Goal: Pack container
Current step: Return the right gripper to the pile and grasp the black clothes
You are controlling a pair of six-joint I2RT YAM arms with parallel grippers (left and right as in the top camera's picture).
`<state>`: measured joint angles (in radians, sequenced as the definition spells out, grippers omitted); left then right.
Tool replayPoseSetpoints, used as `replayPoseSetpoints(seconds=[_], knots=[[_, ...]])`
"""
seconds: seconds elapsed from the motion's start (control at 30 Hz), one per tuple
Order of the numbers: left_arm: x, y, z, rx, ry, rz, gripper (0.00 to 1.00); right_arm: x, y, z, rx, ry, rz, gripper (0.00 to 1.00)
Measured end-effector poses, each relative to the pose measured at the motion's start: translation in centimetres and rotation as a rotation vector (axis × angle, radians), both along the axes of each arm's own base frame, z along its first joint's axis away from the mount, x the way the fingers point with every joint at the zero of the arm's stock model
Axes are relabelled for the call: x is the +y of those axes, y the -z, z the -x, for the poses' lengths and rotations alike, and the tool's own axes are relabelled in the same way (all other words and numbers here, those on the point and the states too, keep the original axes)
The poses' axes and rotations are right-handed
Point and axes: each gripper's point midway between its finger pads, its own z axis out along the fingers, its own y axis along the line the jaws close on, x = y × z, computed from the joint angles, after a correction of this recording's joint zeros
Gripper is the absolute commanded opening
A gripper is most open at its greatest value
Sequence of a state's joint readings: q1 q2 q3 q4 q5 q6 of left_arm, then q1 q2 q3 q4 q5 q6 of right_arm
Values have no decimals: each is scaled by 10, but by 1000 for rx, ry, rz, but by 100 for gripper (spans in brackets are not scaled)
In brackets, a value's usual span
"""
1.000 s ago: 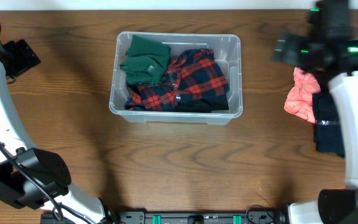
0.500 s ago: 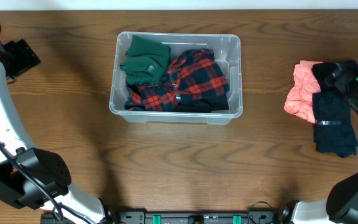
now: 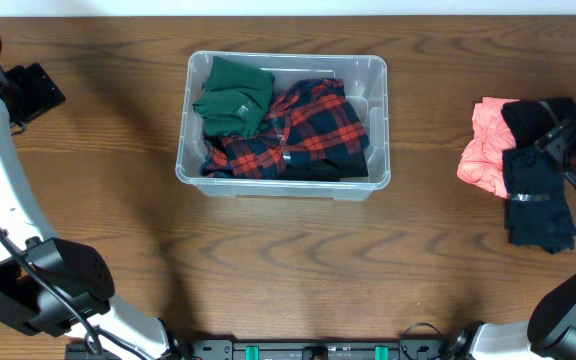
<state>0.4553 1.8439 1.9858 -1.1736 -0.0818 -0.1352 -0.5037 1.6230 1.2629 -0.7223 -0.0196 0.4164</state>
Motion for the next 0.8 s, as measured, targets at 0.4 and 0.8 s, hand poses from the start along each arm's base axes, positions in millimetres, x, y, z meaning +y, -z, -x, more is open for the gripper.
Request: replayPoseSetpoints(seconds=[0.4,0.8], knots=[[0,0,0,0,0,0,98,25,60,-35,65,-99,-41,72],[0,0,0,0,0,0,98,21,78,-26,136,-101,-29,37]])
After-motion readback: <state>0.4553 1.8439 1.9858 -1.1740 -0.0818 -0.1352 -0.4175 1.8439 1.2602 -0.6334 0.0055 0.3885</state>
